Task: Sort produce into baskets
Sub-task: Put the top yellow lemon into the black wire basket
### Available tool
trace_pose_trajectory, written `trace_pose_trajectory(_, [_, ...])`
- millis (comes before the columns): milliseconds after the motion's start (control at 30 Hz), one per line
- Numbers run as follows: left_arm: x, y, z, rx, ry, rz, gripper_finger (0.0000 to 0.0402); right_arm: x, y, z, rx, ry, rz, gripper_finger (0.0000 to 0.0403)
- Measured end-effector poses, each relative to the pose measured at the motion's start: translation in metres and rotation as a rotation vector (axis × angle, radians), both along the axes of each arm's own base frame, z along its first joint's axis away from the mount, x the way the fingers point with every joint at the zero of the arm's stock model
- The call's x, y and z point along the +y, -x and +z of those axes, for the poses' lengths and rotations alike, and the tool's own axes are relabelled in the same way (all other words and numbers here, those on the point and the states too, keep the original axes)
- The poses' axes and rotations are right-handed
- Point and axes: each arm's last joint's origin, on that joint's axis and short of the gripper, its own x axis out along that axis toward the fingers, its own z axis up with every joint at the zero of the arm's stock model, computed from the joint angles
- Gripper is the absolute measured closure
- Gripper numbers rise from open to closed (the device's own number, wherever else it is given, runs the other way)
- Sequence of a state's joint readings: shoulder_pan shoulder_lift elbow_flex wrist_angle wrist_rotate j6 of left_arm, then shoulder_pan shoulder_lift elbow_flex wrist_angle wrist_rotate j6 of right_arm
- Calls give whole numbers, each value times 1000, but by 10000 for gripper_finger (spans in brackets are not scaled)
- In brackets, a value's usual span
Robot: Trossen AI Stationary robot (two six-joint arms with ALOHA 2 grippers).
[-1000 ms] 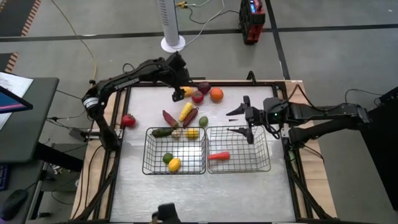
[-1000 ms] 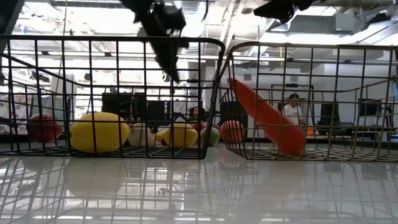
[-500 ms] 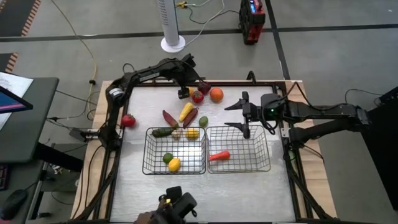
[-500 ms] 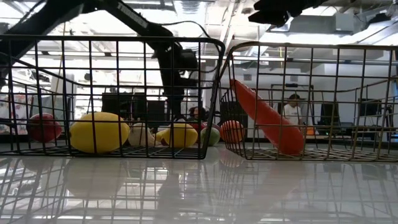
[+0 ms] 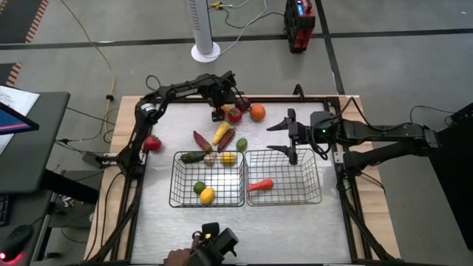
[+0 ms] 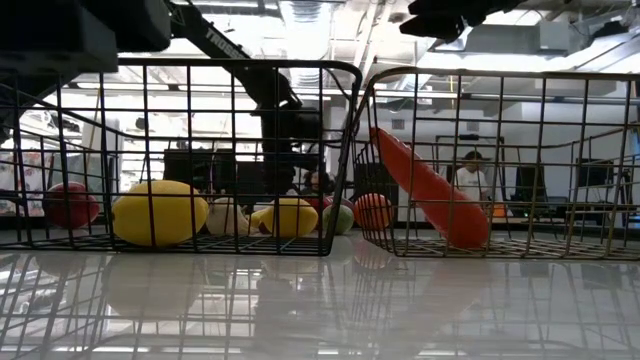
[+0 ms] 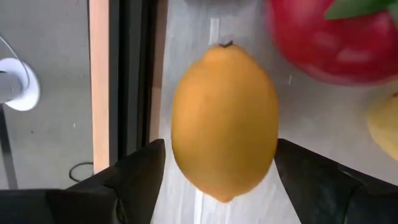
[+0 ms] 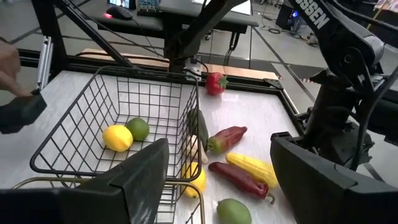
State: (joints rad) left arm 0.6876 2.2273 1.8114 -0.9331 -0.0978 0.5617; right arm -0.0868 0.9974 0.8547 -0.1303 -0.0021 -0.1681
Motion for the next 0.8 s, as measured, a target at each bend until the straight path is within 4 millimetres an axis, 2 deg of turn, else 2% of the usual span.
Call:
trace_pose_trajectory(100, [-1,-3,0,-6,-7,-6,129,0,0,0,0,-3,0,93])
trace_pose_trajectory(333, [-2,-3,0,-2,-10,-2,206,0,0,-1,4,-5,0,93])
trace_pose_trajectory(467, [-5,-1,11,-26,-5,5,206,0,0,-1,8,-11,-2,93])
trace_pose_trajectory(567, [-10,6,38,-64,-29,4,206,0,1,-2,15,-12,-2,93])
trace_pose_trajectory(667, [-21,16,74,-141,-18,17,206,0,1,-2,23,-12,-2,93])
trace_pose_trajectory(733, [-36,24,103,-232,49,6,206,0,1,-3,25,-12,-3,93])
trace_pose_trajectory(800, [-61,29,130,-310,127,-25,206,0,1,-3,27,-12,-4,93])
